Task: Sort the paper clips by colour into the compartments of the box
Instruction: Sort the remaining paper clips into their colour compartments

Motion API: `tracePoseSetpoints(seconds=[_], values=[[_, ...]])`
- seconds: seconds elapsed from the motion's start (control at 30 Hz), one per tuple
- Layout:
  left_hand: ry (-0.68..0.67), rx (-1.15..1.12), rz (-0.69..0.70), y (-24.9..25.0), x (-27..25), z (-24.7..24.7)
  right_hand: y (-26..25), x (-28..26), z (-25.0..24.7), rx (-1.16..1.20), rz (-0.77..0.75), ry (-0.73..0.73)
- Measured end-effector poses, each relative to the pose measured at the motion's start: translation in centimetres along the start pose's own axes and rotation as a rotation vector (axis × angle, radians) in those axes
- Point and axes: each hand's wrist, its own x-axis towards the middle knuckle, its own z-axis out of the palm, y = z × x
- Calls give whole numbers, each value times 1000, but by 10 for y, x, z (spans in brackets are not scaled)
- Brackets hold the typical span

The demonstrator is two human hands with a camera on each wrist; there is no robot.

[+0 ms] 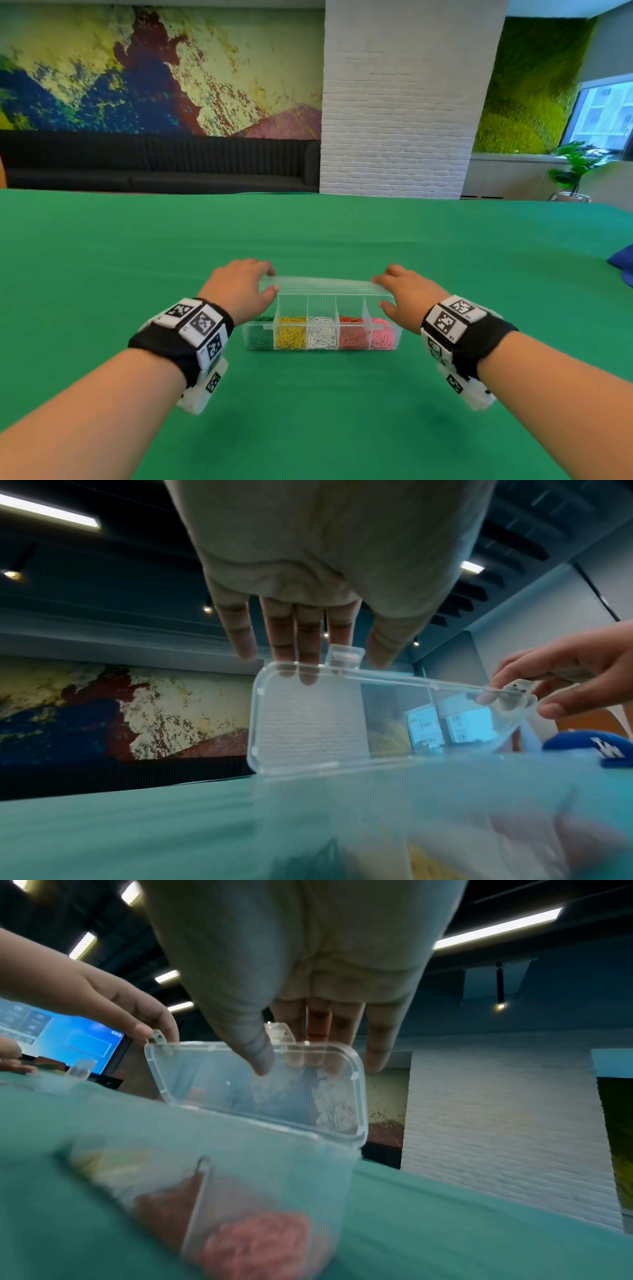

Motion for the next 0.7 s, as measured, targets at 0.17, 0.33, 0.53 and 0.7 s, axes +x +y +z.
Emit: tracePoseSetpoints(seconds=[0.17, 0.33, 0.53, 0.7], values=[[-103, 57, 28, 1, -27, 9, -6, -20, 14, -19, 26, -83], [-202, 106, 22, 1, -33, 22, -15, -26, 18, -79, 45, -179], [-137, 195, 26, 8, -32, 29, -20, -16, 17, -218, 44, -169], [-164, 341, 91, 19, -26, 27, -28, -7, 19, -354, -15, -192]])
